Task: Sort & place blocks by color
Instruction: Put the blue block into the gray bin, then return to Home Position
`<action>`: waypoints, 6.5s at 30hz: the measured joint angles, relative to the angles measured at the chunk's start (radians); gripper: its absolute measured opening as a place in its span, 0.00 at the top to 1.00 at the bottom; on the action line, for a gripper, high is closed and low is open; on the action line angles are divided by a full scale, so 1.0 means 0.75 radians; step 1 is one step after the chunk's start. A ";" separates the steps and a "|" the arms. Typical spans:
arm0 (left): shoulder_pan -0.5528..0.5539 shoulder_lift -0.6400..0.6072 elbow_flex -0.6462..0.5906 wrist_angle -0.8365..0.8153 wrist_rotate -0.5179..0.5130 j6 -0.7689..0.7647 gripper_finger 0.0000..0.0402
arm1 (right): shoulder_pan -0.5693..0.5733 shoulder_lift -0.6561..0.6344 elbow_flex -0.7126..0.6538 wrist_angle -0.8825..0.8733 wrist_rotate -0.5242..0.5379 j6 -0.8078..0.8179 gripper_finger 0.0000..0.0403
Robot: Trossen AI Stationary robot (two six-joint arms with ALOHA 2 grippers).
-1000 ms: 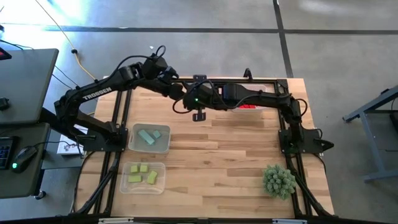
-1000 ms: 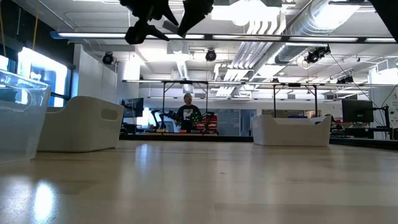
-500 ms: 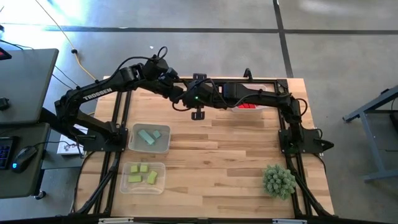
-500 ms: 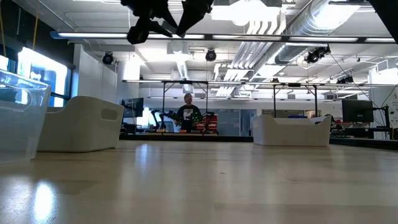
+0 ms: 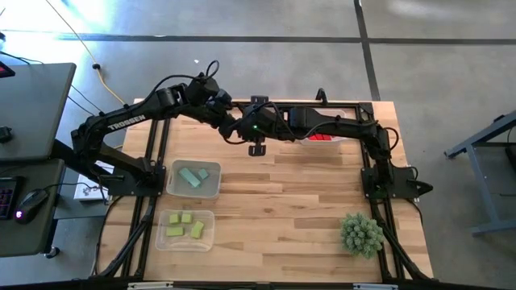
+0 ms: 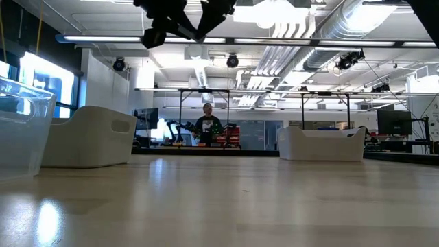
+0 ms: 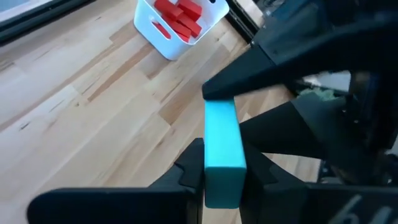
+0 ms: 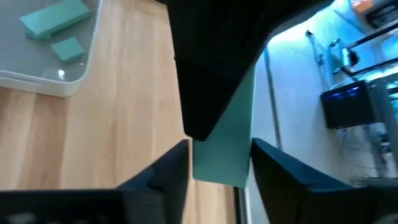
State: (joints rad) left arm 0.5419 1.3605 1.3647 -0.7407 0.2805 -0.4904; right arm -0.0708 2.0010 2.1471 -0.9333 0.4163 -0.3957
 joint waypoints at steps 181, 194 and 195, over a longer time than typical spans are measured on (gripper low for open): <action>-0.705 -1.807 -1.567 0.752 -0.394 0.369 0.61 | -0.115 -1.444 -1.774 0.595 -0.290 0.805 0.49; -0.705 -1.807 -1.567 0.751 -0.394 0.563 0.61 | -0.115 -1.801 -2.367 1.062 -0.307 0.914 0.49; -0.705 -1.807 -1.567 0.750 -0.394 0.566 0.61 | -0.115 -1.818 -2.392 1.076 -0.307 0.916 0.49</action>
State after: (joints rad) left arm 0.0128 0.0051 0.1898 -0.1780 -0.0152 -0.0659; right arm -0.1568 0.6375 0.3530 -0.1265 0.1864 0.2912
